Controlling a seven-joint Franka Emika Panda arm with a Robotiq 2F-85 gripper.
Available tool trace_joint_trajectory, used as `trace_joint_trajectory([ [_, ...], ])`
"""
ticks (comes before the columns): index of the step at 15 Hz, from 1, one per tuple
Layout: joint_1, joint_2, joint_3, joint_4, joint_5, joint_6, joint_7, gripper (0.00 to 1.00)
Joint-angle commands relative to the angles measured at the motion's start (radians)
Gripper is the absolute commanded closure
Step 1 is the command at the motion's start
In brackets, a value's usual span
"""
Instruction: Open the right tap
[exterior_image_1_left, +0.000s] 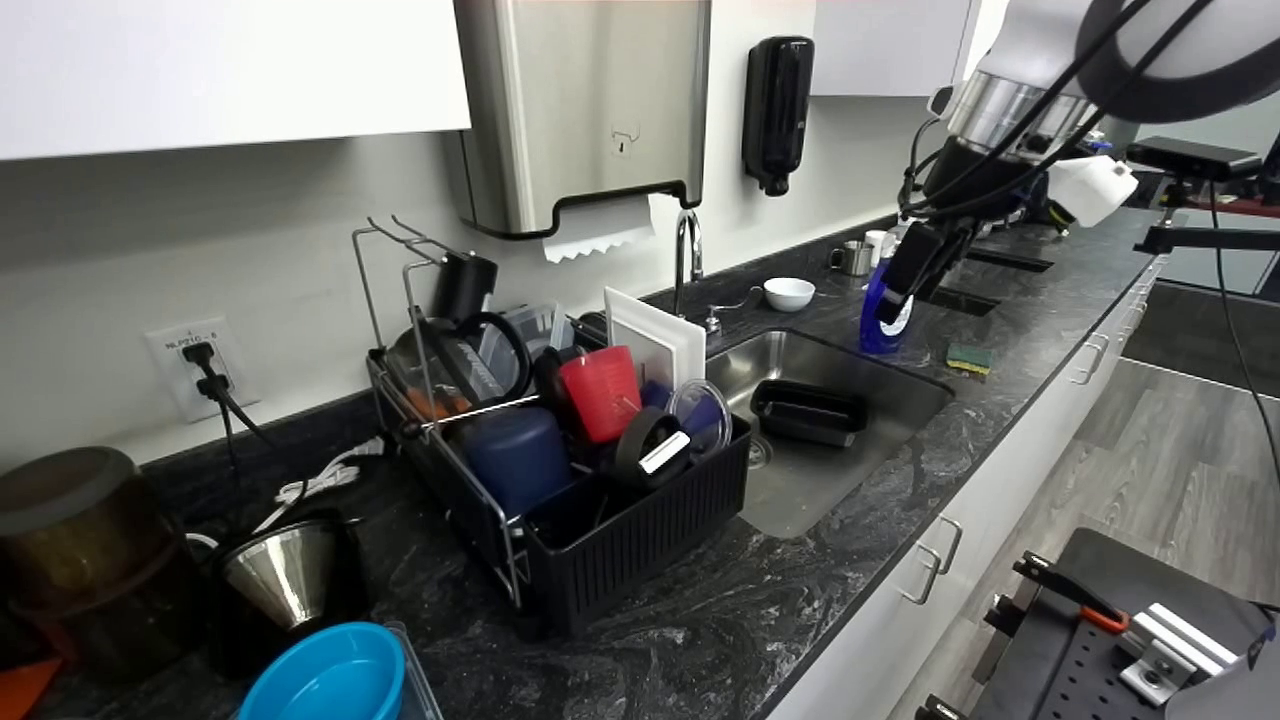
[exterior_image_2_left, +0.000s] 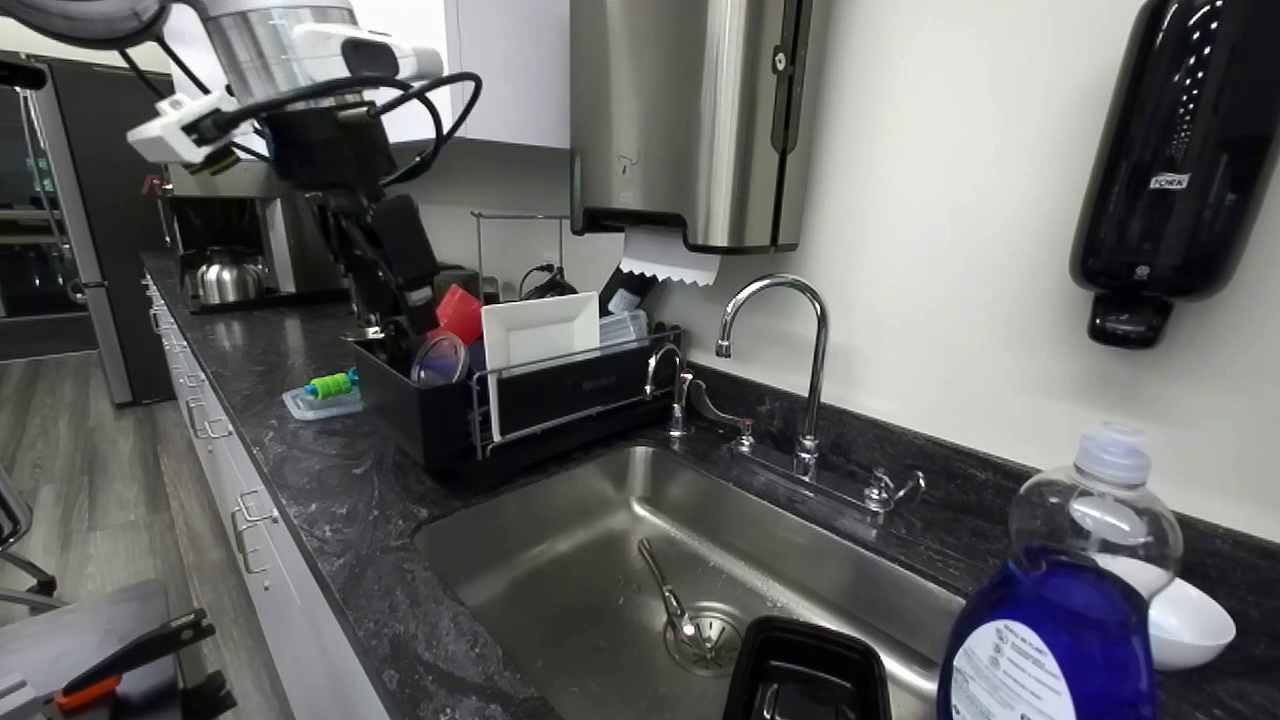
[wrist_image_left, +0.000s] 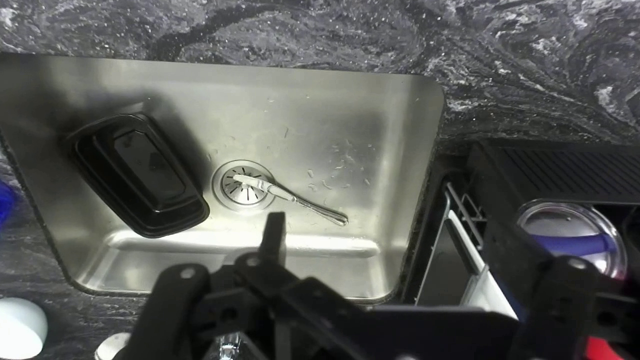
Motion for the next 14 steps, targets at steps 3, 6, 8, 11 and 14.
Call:
trace_joint_trajectory([
  [3,-0.032,0.2,-0.035,0.033,-0.026,0.174,-0.069,0.0],
  [6,-0.052,0.305,-0.042,0.068,-0.043,0.261,-0.084,0.0],
  [8,-0.068,0.364,-0.041,0.099,-0.059,0.301,-0.084,0.0],
  [11,-0.087,0.445,-0.04,0.152,-0.085,0.346,-0.078,0.0],
  [14,-0.101,0.527,-0.043,0.212,-0.1,0.369,-0.08,0.0],
])
